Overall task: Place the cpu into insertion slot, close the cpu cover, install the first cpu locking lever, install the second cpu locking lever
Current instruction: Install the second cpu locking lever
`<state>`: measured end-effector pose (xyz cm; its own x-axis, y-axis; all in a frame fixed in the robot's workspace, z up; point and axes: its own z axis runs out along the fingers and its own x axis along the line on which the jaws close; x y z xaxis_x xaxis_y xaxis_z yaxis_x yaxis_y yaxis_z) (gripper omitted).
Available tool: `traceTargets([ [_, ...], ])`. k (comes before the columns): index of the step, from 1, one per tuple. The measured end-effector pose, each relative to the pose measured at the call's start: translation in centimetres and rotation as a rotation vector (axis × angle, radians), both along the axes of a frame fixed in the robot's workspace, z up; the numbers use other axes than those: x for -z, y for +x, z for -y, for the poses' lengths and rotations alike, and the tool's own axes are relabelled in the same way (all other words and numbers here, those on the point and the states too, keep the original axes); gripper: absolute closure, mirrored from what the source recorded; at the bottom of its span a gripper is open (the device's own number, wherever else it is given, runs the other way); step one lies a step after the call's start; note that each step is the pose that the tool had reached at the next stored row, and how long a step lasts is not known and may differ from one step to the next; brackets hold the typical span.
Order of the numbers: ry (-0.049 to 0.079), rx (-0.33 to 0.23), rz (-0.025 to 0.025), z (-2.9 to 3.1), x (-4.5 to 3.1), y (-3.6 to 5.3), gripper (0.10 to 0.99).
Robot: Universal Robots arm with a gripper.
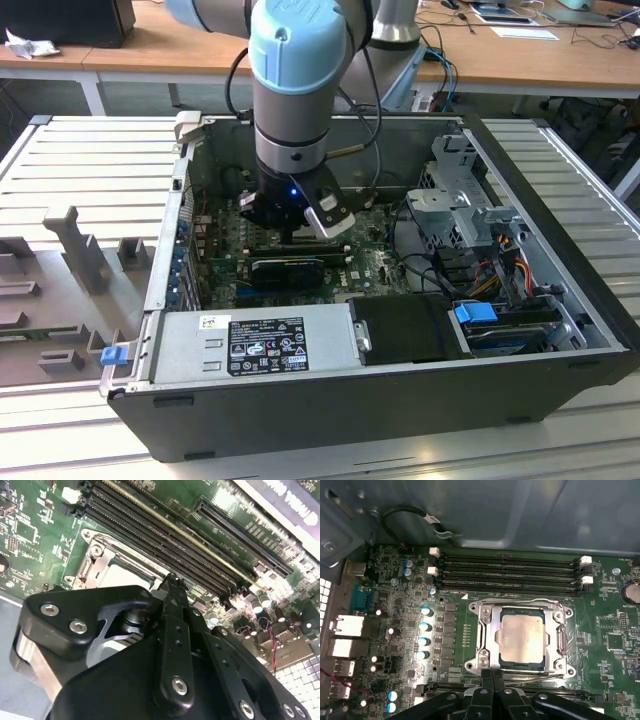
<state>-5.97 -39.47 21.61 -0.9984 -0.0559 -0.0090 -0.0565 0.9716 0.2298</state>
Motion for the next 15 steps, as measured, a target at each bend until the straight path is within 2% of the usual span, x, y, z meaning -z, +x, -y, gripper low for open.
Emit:
traceTargets([
  [3, 0.020, -0.002, 0.0000, 0.39, 0.14, -0.30, 0.980],
  [6, 0.031, -0.003, 0.0000, 0.67, 0.21, -0.47, 0.980],
  [9, 0.049, -0.003, 0.0001, 1.15, 0.27, -0.70, 0.980],
  [10, 0.056, -0.003, 0.0000, 1.23, 0.32, -0.85, 0.980],
  [15, 0.073, -0.003, 0.0001, 1.28, 0.79, -1.21, 0.980],
])
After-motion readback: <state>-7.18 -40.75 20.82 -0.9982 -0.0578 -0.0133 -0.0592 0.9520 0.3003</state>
